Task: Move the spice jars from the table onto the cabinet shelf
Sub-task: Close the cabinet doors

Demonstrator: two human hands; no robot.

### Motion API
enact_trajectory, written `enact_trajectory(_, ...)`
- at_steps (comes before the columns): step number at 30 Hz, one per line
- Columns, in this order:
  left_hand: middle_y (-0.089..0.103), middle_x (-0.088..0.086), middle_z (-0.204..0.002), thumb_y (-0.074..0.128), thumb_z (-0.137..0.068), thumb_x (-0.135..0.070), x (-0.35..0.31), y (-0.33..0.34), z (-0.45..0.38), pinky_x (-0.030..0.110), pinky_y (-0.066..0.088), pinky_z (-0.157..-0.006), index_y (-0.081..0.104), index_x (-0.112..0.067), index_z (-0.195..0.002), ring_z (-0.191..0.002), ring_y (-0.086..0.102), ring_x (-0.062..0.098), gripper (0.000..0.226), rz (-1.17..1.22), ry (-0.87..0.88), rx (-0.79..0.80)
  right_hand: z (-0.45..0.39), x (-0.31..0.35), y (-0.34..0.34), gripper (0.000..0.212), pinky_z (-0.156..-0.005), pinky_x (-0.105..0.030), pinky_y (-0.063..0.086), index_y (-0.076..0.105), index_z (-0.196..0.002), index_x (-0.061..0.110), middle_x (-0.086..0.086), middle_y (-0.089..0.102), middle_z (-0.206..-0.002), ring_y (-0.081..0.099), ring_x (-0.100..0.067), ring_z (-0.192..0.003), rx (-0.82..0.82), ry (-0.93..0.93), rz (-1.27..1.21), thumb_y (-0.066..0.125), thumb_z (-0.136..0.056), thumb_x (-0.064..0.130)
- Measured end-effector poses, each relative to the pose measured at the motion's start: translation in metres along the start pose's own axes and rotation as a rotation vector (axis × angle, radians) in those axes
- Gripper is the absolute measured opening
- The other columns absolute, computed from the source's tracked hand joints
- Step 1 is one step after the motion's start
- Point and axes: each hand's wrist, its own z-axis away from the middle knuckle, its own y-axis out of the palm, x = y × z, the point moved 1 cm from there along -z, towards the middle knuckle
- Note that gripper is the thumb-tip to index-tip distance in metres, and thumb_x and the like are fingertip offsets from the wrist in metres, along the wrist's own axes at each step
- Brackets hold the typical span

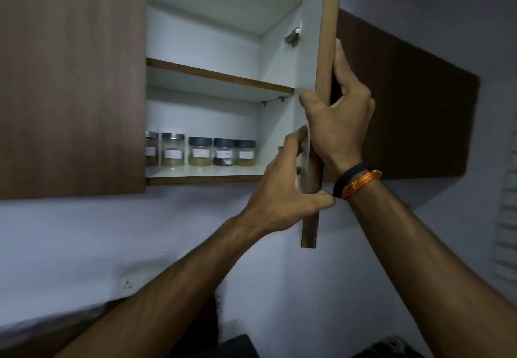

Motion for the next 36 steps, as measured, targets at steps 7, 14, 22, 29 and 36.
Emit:
enact_trajectory(7,0.054,0.003,-0.145,0.078,-0.079,-0.021,0.016,-0.071,0.031,0.044,0.043,-0.114,0.037,-0.015,-0.148,-0.134,0.051,0.019,0.081,-0.114,-0.049,-0.072,0.024,0.025,0.072,0.082,-0.091,-0.036,0.058,0.030,-0.156,0.021,-0.007,0.049,-0.150,0.066,-0.018,-0.111,0.077,-0.035,0.069,0.062,-0.081,0.015)
enact_trajectory(14,0.060,0.009,-0.135,0.065,-0.095,-0.014,0.041,-0.126,0.051,0.046,0.057,-0.097,0.041,-0.009,-0.145,-0.113,0.065,0.024,0.056,-0.323,-0.092,-0.111,0.046,0.027,0.141,0.078,-0.118,-0.050,0.031,0.024,-0.157,0.013,-0.012,0.026,-0.163,0.027,-0.027,-0.150,0.125,-0.093,0.153,0.063,-0.090,0.025)
enact_trajectory(22,0.054,0.008,-0.142,0.062,-0.096,-0.013,0.088,-0.168,0.056,0.036,0.052,-0.102,0.027,-0.013,-0.154,-0.116,0.060,0.021,0.068,-0.504,-0.127,-0.135,0.070,0.010,0.208,0.073,-0.119,-0.057,0.023,0.019,-0.159,0.020,-0.009,0.016,-0.166,0.017,-0.029,-0.153,0.220,-0.200,0.298,0.053,-0.096,0.036)
enact_trajectory(29,0.038,0.013,-0.152,0.070,-0.090,-0.021,0.126,-0.199,0.060,0.044,0.033,-0.118,0.028,-0.006,-0.153,-0.138,0.037,0.026,0.078,-0.768,-0.117,-0.117,0.079,-0.004,0.259,0.068,-0.119,-0.061,0.018,0.015,-0.160,0.020,-0.012,0.011,-0.167,0.012,-0.032,-0.153,0.277,-0.222,0.439,0.042,-0.100,0.038)
enact_trajectory(36,-0.015,0.016,-0.167,0.057,-0.089,-0.062,0.160,-0.229,0.052,0.054,-0.011,-0.123,-0.005,-0.007,-0.159,-0.153,-0.019,0.033,0.108,-1.193,-0.167,-0.163,0.091,-0.020,0.297,0.064,-0.117,-0.066,0.017,0.014,-0.159,0.017,-0.013,0.010,-0.167,0.012,-0.033,-0.153,0.341,-0.239,0.514,0.029,-0.101,0.039)
